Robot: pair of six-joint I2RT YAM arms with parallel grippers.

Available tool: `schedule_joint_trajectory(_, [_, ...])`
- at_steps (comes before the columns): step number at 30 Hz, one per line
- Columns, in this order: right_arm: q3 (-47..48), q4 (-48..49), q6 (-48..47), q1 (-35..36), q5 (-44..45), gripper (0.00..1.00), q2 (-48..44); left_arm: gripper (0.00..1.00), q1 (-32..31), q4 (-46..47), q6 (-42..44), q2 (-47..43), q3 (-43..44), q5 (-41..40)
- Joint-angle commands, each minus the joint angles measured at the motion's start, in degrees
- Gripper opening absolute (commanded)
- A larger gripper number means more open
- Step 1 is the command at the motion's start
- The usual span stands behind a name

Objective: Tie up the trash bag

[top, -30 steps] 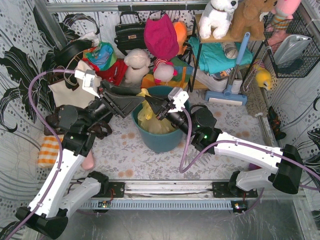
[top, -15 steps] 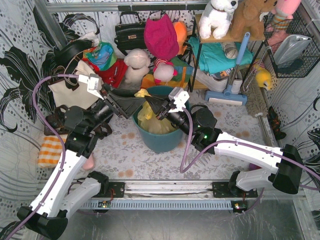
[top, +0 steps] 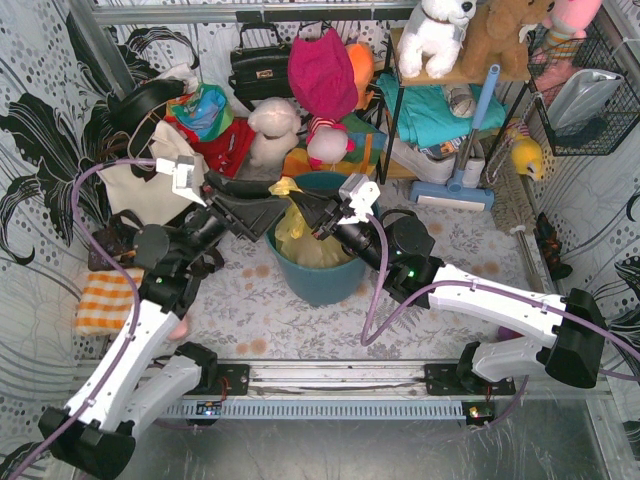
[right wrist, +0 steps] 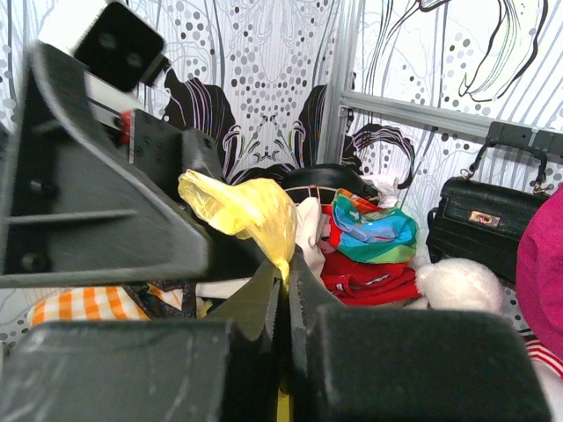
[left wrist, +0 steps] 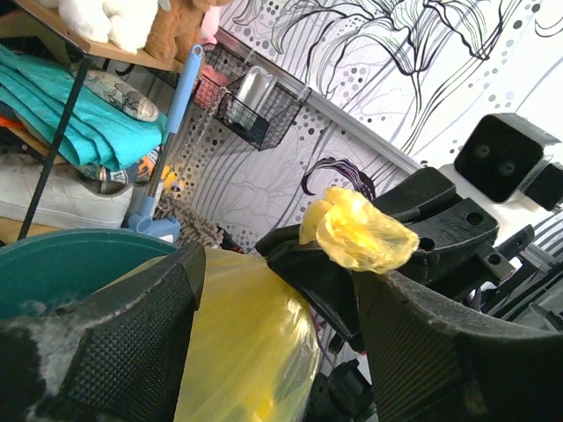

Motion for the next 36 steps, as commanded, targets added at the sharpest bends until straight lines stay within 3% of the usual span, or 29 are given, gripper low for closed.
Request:
schedule_joint_trajectory(1, [1.2, 3.6, 1.5, 0.2, -1.1, 0.00, -0.2, 0.75, -1.4, 11.4, -2.0, 1.5, -0.1, 0.8])
schedule_joint_trajectory(7, [1.2, 3.6, 1.8, 0.2, -1.5, 0.00, 0.0, 0.72, -2.5, 12.5, 0.5, 3.6, 3.0, 0.0])
schedule_joint_trajectory(11, [1.2, 3.7, 2.3, 0.2, -1.9, 0.00, 0.2, 0.62, -2.9, 12.3, 2.1, 4.7, 4.4, 0.0])
schedule_joint_trajectory(21, [1.2, 3.7, 2.9, 0.2, -2.7, 0.00, 0.3, 0.31, -3.5, 13.4, 3.6, 6.5, 5.4, 0.1])
schedule_joint_trajectory(28, [1.0, 2.9, 3.2, 0.2, -2.9, 0.00, 0.0, 0.02, -4.1, 14.0, 4.1, 7.3, 6.8, 1.1])
schedule_joint_trajectory(30, [1.1, 2.2, 3.5, 0.2, -2.6, 0.00, -0.5, 0.00, -4.2, 14.1, 4.1, 7.2, 6.7, 0.8])
schedule_joint_trajectory(31, [1.0, 1.7, 3.8, 0.2, -2.5, 0.04, -1.0, 0.00, -4.2, 14.0, 4.3, 7.2, 6.6, 0.8])
schedule_joint_trajectory(34, [1.0, -1.3, 5.4, 0.2, -1.9, 0.34, -3.0, 0.00, -4.2, 13.6, 4.7, 6.9, 6.3, 0.4])
schedule_joint_trajectory(36, [1.1, -4.5, 7.4, 0.2, -0.7, 0.44, -4.8, 0.00, -4.2, 12.8, 5.0, 6.7, 6.2, 0.2])
